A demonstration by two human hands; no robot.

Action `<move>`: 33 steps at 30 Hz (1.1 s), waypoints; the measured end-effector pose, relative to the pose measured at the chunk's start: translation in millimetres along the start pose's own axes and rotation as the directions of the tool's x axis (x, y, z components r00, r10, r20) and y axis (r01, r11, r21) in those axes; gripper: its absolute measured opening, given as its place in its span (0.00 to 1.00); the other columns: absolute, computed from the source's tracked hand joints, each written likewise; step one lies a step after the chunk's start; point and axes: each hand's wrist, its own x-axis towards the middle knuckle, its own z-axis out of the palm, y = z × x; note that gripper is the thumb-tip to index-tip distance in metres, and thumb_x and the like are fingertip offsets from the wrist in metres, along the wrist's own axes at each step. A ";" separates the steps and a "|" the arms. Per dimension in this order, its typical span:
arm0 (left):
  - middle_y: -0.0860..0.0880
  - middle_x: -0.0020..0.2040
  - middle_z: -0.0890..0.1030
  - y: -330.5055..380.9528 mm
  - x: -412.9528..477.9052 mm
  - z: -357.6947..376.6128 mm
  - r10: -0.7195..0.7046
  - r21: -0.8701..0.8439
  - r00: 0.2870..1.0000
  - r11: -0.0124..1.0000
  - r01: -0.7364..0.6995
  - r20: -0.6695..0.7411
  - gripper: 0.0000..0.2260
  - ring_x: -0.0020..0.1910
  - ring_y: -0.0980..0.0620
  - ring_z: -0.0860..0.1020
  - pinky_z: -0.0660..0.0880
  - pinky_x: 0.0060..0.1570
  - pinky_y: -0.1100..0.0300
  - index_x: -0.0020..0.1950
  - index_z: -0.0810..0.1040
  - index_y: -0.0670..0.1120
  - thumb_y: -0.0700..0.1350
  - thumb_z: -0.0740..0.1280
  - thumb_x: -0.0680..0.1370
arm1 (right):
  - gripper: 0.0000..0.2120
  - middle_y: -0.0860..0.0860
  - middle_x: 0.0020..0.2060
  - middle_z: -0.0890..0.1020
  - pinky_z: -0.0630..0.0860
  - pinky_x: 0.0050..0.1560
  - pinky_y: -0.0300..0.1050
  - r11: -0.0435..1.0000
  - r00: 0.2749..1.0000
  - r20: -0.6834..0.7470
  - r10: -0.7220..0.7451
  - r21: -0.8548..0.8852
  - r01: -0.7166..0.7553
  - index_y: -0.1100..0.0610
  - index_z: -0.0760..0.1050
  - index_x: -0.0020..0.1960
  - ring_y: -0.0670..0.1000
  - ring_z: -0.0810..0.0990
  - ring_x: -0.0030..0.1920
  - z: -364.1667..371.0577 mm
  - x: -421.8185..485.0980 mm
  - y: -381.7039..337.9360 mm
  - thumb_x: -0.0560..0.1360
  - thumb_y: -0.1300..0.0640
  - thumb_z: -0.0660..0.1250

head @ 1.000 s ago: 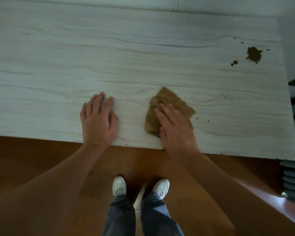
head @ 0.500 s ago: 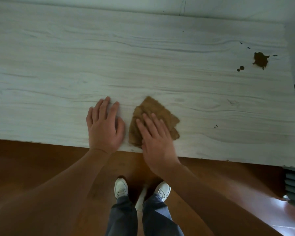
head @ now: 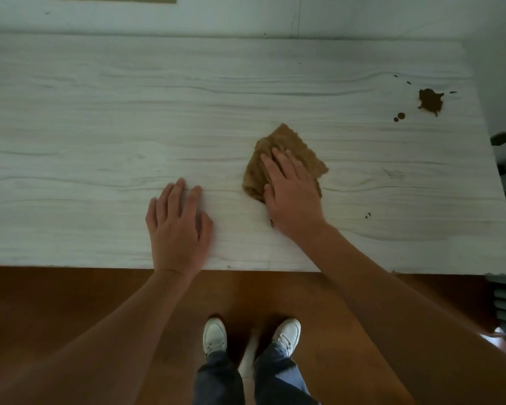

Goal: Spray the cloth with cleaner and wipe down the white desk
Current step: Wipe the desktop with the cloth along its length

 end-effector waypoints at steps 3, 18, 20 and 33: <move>0.42 0.79 0.67 -0.7 -1.1 0.2 0.004 -0.004 1.000 1.000 -0.004 0.002 0.24 0.80 0.42 0.62 0.56 0.79 0.41 0.77 0.70 0.46 0.53 0.53 0.83 | 0.27 0.55 0.80 0.58 0.47 0.80 0.53 0.999 0.998 -0.006 0.054 0.000 -0.054 0.55 0.57 0.81 0.56 0.52 0.81 7.9 -6.0 -13.8 0.82 0.56 0.55; 0.44 0.77 0.70 -7.8 4.5 -8.3 0.034 -0.097 0.999 0.995 -0.030 0.039 0.23 0.78 0.42 0.65 0.60 0.77 0.41 0.74 0.73 0.47 0.54 0.54 0.82 | 0.27 0.48 0.80 0.59 0.49 0.80 0.50 0.974 0.970 0.153 -0.191 -0.091 0.206 0.48 0.57 0.81 0.50 0.53 0.80 0.5 -78.3 -2.8 0.82 0.47 0.49; 0.44 0.75 0.73 -14.6 18.1 -13.3 0.050 -0.111 0.998 0.993 -0.047 0.026 0.22 0.75 0.41 0.68 0.62 0.73 0.43 0.72 0.74 0.47 0.54 0.55 0.82 | 0.28 0.48 0.80 0.57 0.49 0.80 0.50 0.993 0.992 0.103 -0.070 -0.089 0.079 0.48 0.55 0.81 0.50 0.52 0.80 -8.2 -62.0 11.3 0.82 0.46 0.46; 0.42 0.83 0.60 -17.7 136.2 6.2 0.008 -0.025 0.998 1.000 -0.006 0.067 0.28 0.83 0.41 0.54 0.47 0.81 0.39 0.81 0.64 0.48 0.55 0.52 0.82 | 0.25 0.49 0.77 0.65 0.50 0.80 0.50 0.987 0.991 -0.011 -0.137 0.086 0.137 0.52 0.65 0.77 0.51 0.56 0.80 -1.7 -10.4 10.6 0.82 0.48 0.57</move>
